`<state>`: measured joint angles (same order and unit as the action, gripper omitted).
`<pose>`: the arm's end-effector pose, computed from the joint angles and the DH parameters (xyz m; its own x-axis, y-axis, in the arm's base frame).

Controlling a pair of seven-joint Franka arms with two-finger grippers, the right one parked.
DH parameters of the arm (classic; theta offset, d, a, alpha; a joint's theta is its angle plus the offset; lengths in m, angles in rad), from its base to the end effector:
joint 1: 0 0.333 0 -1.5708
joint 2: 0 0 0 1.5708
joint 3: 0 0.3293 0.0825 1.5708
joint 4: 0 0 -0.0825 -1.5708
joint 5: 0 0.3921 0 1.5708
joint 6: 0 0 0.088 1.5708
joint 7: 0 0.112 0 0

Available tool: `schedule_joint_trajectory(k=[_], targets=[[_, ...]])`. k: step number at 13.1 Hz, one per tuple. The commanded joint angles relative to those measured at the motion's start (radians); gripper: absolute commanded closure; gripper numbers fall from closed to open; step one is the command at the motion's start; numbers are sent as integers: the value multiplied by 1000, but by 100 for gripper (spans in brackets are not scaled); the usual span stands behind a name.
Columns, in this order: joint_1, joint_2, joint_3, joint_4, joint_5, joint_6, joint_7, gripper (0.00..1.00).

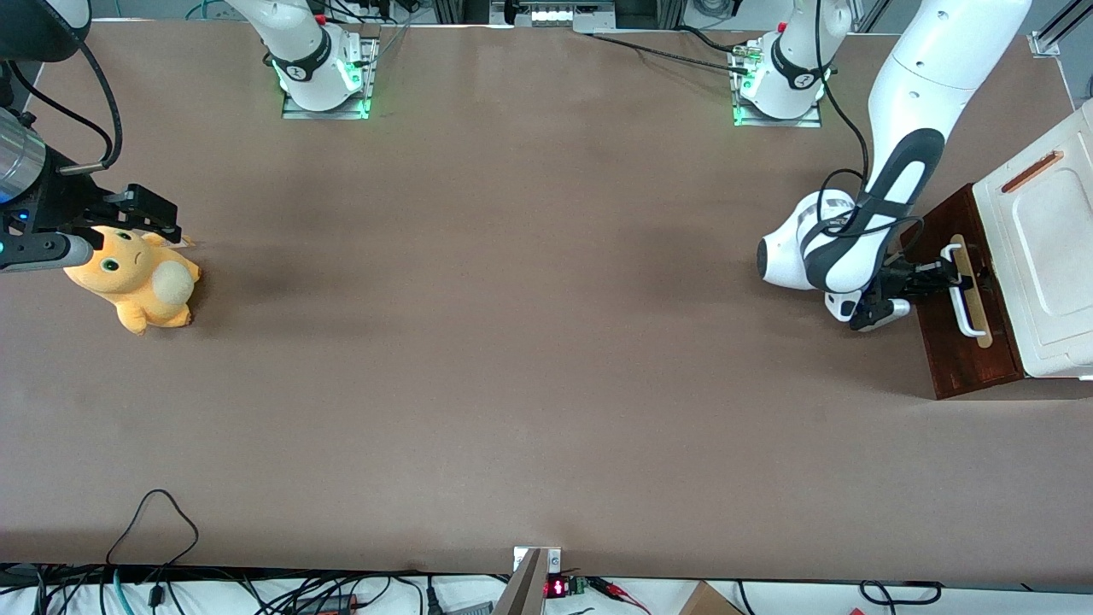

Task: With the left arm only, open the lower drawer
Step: 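Pull the handle outward with the left gripper, sliding the drawer open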

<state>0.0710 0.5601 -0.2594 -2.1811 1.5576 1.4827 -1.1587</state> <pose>0.5138 0.0200 0.1598 0.9947 -0.1024 -0.0018 -0.0081 -0.0607 -0.9981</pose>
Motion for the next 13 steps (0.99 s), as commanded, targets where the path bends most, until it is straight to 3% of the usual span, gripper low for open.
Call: schedule_joint_trajectory(k=[1,3,7,8,9,10,12,13], targets=[[-57,-12,-72,27,-54,10,13,100],[-77,-12,-95,27,-99,10,11,100],[-76,-12,-95,26,-102,11,14,99],[-76,-11,-93,26,-102,13,19,87],[-73,-11,-93,26,-102,16,42,31],[-67,-17,-93,27,-102,24,53,0],[-65,-46,-95,41,-138,44,71,0],[-69,-54,-109,100,-224,68,74,0]])
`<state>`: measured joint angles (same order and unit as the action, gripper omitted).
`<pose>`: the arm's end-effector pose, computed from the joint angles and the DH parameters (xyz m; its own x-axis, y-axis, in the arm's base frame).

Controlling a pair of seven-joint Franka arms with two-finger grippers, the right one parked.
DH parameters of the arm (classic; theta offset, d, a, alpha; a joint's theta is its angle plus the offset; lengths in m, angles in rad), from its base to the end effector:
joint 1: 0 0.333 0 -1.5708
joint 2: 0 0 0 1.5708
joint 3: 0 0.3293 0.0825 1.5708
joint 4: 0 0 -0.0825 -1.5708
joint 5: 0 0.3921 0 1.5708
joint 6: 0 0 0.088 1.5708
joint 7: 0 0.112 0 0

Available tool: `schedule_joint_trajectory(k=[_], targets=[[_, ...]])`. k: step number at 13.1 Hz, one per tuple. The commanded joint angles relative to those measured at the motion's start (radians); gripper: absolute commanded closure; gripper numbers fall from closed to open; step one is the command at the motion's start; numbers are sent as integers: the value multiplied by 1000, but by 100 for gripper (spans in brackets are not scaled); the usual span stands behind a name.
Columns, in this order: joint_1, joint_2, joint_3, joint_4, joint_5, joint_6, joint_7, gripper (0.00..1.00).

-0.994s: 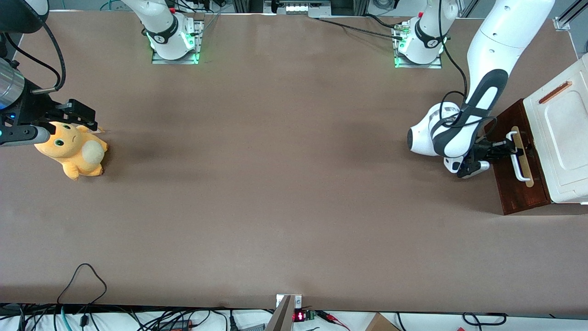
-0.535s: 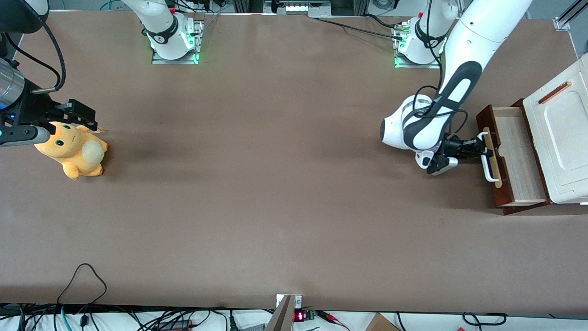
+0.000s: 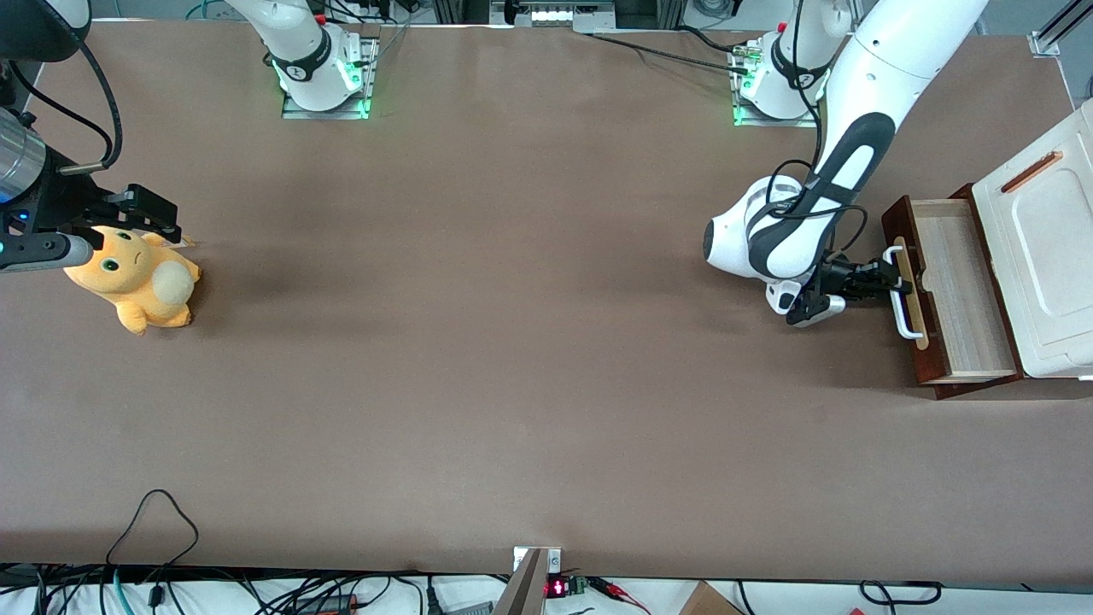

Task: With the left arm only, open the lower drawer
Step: 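Release the handle and lift the left gripper away from the drawer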

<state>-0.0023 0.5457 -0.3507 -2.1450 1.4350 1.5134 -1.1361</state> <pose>0.5148 -0.0698 0.1702 0.9882 -0.1528 0.0121 -0.0169 -0.1871 -0.9822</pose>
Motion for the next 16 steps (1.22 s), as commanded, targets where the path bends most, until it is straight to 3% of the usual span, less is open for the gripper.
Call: schedule_joint_trajectory(k=[1,3,6,8,12,13,16], targets=[[4,-61,-39,106,-195,57,64,0],[1,-119,-53,189,-341,79,213,0],[1,-234,-44,342,-671,138,460,0],[-2,-306,19,448,-970,137,545,0],[-5,-436,195,498,-1350,143,894,0],[-7,-464,240,496,-1419,143,980,0],[-5,-500,259,493,-1429,143,1065,0]])
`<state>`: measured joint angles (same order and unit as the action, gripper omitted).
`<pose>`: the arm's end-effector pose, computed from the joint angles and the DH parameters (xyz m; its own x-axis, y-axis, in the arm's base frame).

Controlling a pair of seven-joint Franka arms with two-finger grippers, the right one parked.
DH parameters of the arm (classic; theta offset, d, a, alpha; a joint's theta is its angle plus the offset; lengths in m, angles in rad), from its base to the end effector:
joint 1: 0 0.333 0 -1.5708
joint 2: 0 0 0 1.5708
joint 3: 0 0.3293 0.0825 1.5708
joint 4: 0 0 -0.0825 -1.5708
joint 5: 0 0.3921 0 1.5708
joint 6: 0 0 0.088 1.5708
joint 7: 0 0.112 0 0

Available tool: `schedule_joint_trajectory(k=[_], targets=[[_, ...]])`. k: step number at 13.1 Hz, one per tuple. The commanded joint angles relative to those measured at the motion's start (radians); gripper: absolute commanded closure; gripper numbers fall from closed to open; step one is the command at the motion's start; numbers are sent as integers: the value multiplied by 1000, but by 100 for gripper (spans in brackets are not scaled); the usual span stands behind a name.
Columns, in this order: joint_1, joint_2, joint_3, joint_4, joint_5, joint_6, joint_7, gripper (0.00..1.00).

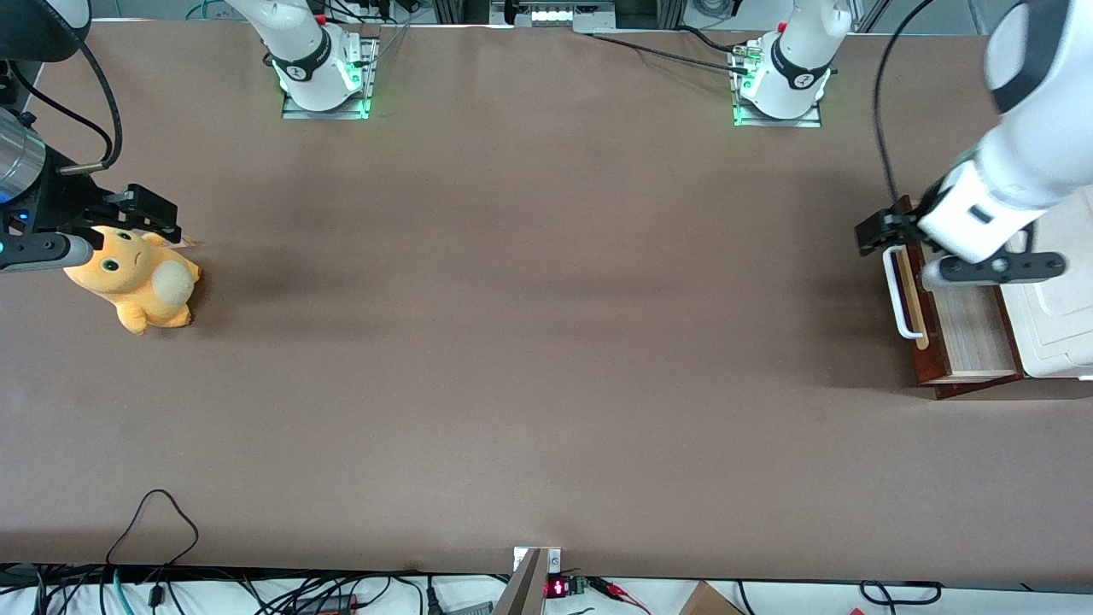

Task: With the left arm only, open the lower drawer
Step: 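Release the handle and lift the left gripper away from the drawer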

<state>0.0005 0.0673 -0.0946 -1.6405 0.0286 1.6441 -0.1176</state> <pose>0.5826 -0.0503 0.5670 0.9979 0.0214 -0.0604 0.0196 -0.9994 -0.0293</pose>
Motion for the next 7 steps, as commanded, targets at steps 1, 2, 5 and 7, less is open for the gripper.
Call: schedule_joint_trajectory(k=[1,2,5,7], targets=[[-8,-20,3,-12,-25,13,46,0],[-8,-18,3,-12,-29,29,42,0],[-5,-20,3,-10,-24,43,44,0],[-7,-20,1,-8,-22,42,42,0]])
